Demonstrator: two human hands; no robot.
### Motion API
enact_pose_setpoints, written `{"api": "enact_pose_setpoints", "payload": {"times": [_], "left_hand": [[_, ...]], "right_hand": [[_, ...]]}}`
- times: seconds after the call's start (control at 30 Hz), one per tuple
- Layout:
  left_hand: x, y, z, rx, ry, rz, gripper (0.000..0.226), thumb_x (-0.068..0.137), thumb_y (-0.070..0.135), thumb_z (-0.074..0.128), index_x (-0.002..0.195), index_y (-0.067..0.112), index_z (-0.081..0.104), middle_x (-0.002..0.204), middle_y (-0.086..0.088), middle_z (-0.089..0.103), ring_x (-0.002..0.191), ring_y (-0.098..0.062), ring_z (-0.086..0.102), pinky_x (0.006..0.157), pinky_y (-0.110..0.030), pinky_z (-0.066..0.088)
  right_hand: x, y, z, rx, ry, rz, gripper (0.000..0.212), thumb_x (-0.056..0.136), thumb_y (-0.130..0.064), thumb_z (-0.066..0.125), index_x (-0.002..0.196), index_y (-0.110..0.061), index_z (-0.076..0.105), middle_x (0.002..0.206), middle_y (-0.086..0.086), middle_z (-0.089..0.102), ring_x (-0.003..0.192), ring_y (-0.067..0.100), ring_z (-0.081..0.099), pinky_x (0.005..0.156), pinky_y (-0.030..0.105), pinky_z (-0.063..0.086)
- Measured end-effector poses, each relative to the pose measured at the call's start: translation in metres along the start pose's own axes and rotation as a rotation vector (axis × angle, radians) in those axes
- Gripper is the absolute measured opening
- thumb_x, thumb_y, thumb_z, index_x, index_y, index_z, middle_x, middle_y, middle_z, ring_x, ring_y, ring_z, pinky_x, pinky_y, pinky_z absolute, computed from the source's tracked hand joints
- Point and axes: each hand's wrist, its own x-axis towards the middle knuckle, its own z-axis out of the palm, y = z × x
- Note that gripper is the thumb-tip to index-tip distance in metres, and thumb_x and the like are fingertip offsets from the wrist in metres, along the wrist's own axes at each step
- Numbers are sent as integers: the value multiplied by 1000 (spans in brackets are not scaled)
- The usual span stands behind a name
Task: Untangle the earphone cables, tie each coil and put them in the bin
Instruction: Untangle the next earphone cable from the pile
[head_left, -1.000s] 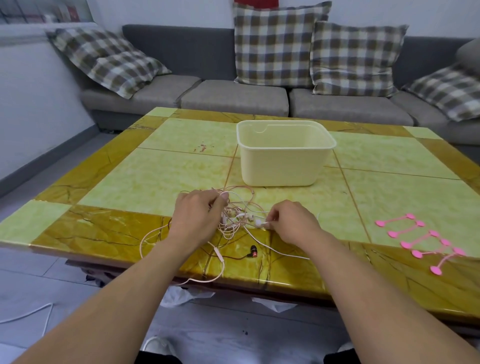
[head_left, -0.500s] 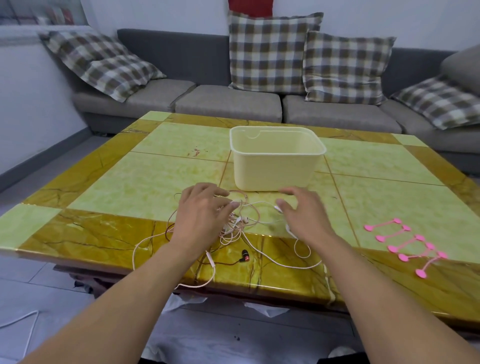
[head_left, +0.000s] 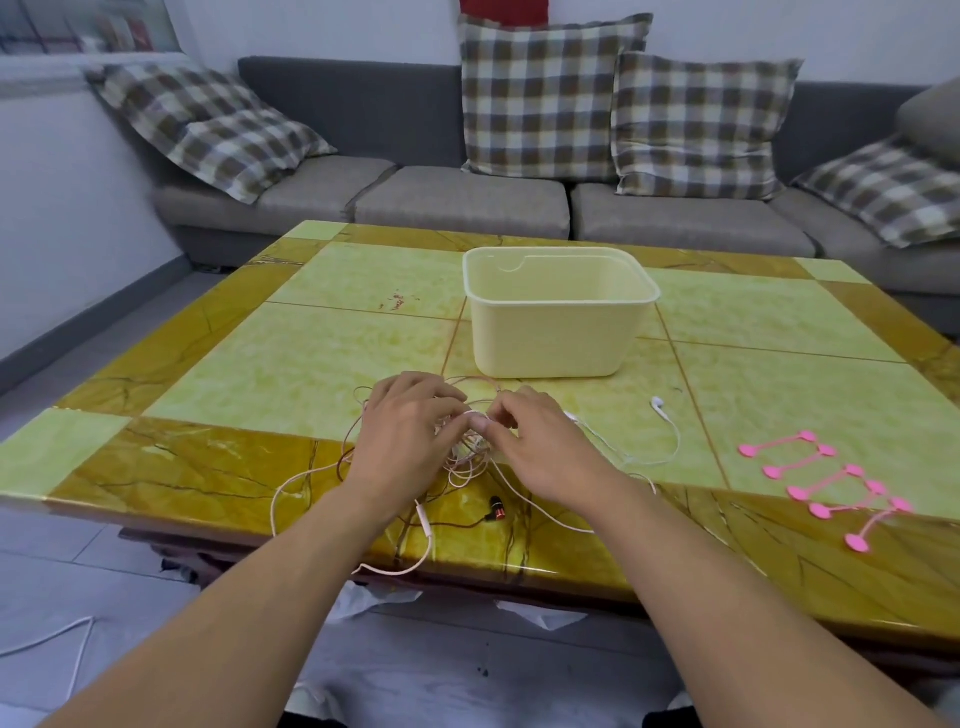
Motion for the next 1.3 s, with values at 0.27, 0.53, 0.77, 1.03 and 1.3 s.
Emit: {"api": "enact_pose_setpoints", "payload": {"times": [0.27, 0.53, 0.77, 1.03, 1.3], "left_hand": [[0, -14, -5, 126, -66, -175, 17, 84, 44, 75, 92, 29, 79, 107, 13, 71, 114, -16, 55, 102, -39, 34], [2, -20, -14, 254, -47, -347, 32, 91, 42, 69, 118, 25, 71, 125, 5, 67, 125, -22, 53, 103, -42, 36], [-3, -29, -19, 192, -36, -435, 24, 85, 17, 70, 105, 29, 72, 119, 7, 68, 117, -22, 55, 98, -41, 38], [-1, -25, -11, 88, -34, -393, 6, 91, 28, 70, 94, 25, 73, 117, 6, 68, 119, -22, 52, 97, -41, 37], [-4, -16, -8, 42, -65, -375, 12, 91, 31, 68, 100, 26, 74, 115, 7, 68, 117, -20, 53, 100, -38, 35]], "right_hand": [[-10, -45, -31, 719, 349, -76, 25, 106, -21, 50, 82, -20, 55, 99, 2, 74, 99, 18, 65, 91, 37, 48], [-11, -38, -90, 1418, 830, -115, 29, 107, -12, 40, 79, -13, 43, 59, 3, 45, 50, 19, 43, 53, 31, 47], [-10, 12, -109, 1042, 890, 202, 29, 104, -21, 49, 77, -20, 40, 58, 0, 38, 47, 14, 29, 45, 25, 22], [-12, 32, -37, -314, -14, 302, 37, 88, -63, 62, 112, -34, 64, 119, -6, 64, 121, 21, 52, 103, 39, 39], [-5, -33, 19, -216, -160, -33, 50, 98, -68, 40, 123, -31, 64, 123, -6, 67, 121, 22, 50, 113, 42, 29]]}}
